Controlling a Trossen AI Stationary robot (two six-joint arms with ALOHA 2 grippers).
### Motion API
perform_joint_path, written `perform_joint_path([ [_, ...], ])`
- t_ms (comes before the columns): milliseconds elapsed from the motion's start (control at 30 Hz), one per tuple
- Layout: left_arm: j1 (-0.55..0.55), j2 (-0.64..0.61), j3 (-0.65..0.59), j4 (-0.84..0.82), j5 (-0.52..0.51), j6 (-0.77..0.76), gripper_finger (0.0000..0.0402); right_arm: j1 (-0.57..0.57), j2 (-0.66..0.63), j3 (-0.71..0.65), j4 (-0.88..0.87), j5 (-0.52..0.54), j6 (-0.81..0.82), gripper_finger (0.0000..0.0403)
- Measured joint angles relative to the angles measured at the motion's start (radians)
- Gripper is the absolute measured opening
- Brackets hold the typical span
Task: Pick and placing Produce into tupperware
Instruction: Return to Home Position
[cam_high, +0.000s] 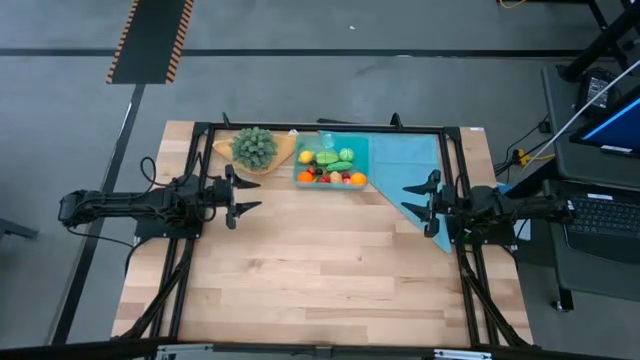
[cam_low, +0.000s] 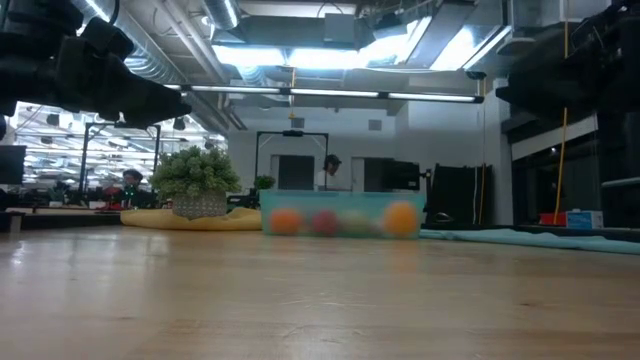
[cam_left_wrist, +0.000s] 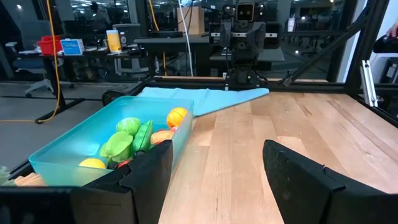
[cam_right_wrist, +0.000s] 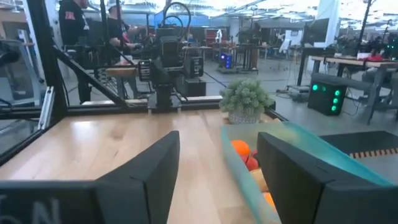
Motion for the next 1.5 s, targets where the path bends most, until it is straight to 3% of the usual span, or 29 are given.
perform_joint_path([
  [367,0.0,0.0,0.0,0.0,0.0,0.0,0.0243,0.0,0.0,0.0,-0.005,-0.006,-0.016,0.0217],
  [700,0.0,0.0,0.0,0.0,0.0,0.0,0.0243,-0.001,0.006,0.0,-0.027,-0.155,-0.091,0.0217],
  [1500,0.0,0.0,0.0,0.0,0.0,0.0,0.0243,-0.001,0.008,0.0,-0.026,-0.159,-0.071,0.0217],
])
